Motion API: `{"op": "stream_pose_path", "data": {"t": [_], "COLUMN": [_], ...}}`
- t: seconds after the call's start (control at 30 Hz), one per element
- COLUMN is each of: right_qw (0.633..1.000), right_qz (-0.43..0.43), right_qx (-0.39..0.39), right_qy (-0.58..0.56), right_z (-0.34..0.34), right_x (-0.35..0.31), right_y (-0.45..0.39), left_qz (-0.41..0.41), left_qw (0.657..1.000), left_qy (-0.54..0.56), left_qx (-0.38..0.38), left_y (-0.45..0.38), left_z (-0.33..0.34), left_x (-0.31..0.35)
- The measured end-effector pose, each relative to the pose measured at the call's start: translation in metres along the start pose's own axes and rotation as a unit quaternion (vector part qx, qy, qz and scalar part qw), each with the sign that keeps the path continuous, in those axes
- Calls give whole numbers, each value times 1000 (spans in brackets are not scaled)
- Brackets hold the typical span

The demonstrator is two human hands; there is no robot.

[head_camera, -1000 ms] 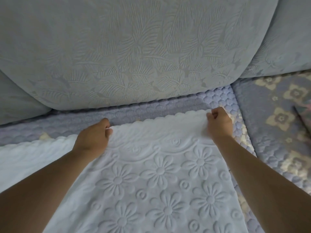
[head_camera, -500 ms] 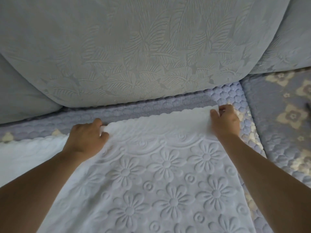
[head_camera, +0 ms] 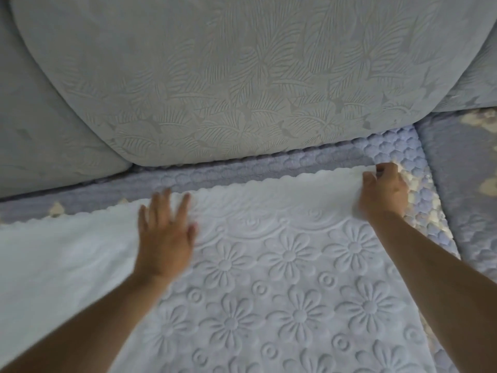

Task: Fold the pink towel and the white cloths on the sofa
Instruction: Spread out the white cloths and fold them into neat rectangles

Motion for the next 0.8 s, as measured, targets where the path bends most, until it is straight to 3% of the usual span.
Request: {"op": "stream_pose_path", "data": {"t": [0.1,0.2,0.27,0.37,0.47,0.53,0.6,0.67,0.8], "right_qw": [999,998,999,984,986,992,978,950,881], "right_qz": [-46,-56,-20,-2,53,-36,-183,-290,-406], "right_qx": [18,40,5,-52,-25,-8,-34,-95,-216], "right_qy": [-19,1,29,171,155,124,90,69,113], "right_z": [-14,-39,-48,-52,-55,-37,4,54,141], "right_x": [-2,32,79,142,144,88,16,-45,-113], "right_y": [22,60,89,127,150,176,221,275,379], "left_qz": [57,4,-24,-26,1,6,-27,-70,-91], "left_qw": [994,986,979,960,962,977,986,987,976], "left_qy": [69,101,80,82,152,162,121,77,9], "left_qx": [-57,-129,-187,-266,-226,-142,-111,-119,-196], "left_y": [29,33,31,29,29,37,57,85,132], "left_z": [17,48,71,78,44,16,8,13,47], "left_x": [81,104,104,105,93,65,16,-40,-149]}}
Point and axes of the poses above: each hand's wrist, its own y-axis away from the middle knuckle, its own z-axis out of the palm, x = y × z, the point moved 10 cm from there along -y, towards the middle knuckle, and after that the axes turned 5 degrees about z, right-handed, at the moved point
